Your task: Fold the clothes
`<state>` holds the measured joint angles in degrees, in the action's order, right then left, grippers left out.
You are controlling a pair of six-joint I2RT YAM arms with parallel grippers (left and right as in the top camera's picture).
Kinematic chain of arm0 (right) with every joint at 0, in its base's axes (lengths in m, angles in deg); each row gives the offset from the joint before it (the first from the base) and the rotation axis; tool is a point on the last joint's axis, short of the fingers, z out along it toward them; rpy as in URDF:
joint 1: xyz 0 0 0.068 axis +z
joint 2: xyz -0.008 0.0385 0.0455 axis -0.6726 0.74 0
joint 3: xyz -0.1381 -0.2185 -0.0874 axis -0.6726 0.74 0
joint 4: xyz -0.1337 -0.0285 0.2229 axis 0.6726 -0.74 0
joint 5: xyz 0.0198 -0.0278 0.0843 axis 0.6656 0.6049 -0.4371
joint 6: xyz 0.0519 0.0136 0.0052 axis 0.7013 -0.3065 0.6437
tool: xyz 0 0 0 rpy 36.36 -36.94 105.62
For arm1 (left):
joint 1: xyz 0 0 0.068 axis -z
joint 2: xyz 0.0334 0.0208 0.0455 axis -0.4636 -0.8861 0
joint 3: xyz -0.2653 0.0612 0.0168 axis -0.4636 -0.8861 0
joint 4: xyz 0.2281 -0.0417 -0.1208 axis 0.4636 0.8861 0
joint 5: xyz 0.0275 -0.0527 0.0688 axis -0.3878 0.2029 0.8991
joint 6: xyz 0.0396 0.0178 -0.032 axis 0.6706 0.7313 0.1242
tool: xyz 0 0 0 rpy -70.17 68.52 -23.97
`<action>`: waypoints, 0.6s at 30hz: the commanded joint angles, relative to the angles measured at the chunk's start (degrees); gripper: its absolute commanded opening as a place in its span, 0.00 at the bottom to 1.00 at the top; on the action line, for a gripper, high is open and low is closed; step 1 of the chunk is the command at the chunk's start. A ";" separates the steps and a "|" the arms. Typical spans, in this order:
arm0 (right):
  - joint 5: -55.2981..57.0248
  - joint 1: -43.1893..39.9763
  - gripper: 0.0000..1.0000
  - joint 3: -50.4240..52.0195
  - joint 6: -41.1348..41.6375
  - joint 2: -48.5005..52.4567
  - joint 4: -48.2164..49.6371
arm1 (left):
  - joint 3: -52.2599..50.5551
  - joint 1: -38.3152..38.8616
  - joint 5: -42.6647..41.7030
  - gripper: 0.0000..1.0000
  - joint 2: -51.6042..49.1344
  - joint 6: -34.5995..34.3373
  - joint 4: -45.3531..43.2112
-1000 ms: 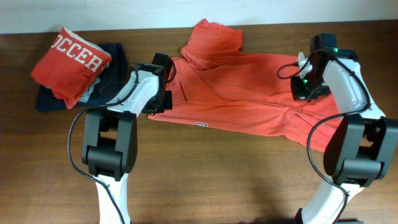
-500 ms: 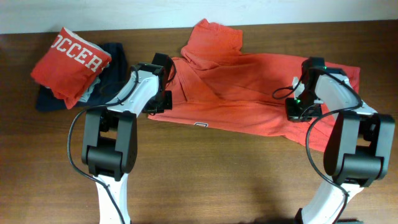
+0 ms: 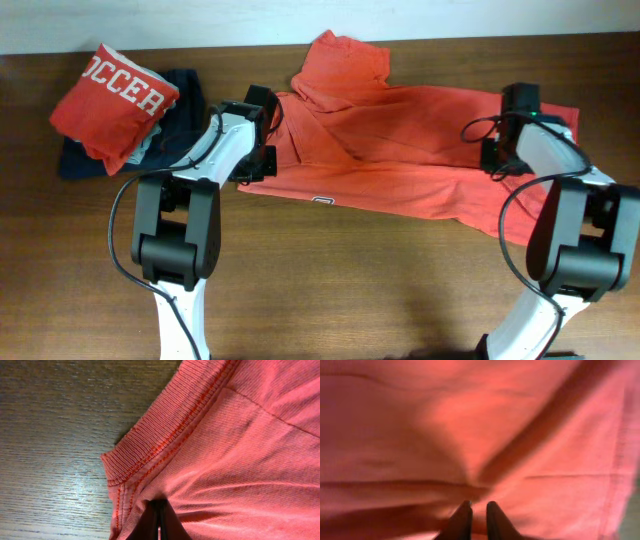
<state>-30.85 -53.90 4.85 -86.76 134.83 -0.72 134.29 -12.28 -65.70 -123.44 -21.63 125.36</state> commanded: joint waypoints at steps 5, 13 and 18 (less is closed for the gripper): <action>-6.23 -2.32 0.04 -15.12 1.44 -0.72 -21.88 | -0.37 -0.50 1.25 0.05 -1.60 -0.15 -0.26; -3.80 -5.73 0.04 -13.53 17.25 -0.68 -34.84 | -0.37 -0.50 1.22 0.04 -1.60 -0.13 -0.09; -3.80 -9.35 0.04 -8.28 19.17 -0.68 -33.03 | -0.37 -0.50 1.22 0.05 -1.60 -0.15 -0.24</action>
<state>-34.96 -60.64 -6.80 -71.79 134.43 -34.69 134.29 -12.28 -65.52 -123.44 -21.63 125.14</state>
